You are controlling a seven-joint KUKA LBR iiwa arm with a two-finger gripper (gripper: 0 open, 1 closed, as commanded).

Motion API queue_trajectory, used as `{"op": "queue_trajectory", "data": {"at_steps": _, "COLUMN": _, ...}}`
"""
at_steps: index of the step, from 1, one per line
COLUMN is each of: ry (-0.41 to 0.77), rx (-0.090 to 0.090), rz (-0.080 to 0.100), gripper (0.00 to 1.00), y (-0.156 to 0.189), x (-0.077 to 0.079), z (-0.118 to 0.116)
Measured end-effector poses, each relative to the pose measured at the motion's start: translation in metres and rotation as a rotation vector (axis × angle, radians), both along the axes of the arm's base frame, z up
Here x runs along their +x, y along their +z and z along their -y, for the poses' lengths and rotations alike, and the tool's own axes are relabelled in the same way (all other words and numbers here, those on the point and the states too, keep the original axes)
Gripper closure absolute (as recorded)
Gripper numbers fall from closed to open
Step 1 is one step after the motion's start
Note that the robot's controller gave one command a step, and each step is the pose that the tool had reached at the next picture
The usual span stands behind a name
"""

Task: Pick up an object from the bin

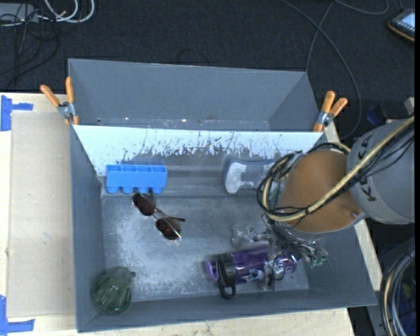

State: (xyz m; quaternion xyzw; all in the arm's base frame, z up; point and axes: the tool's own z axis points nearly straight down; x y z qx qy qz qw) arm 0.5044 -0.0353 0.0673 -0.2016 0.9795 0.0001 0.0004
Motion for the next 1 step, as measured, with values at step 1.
{"op": "queue_trajectory", "data": {"at_steps": 1, "ry": -0.186, "rx": 0.003, "rz": -0.006, "gripper": 1.0, "y": 0.0015, "x": -0.0071, "z": 0.0021}}
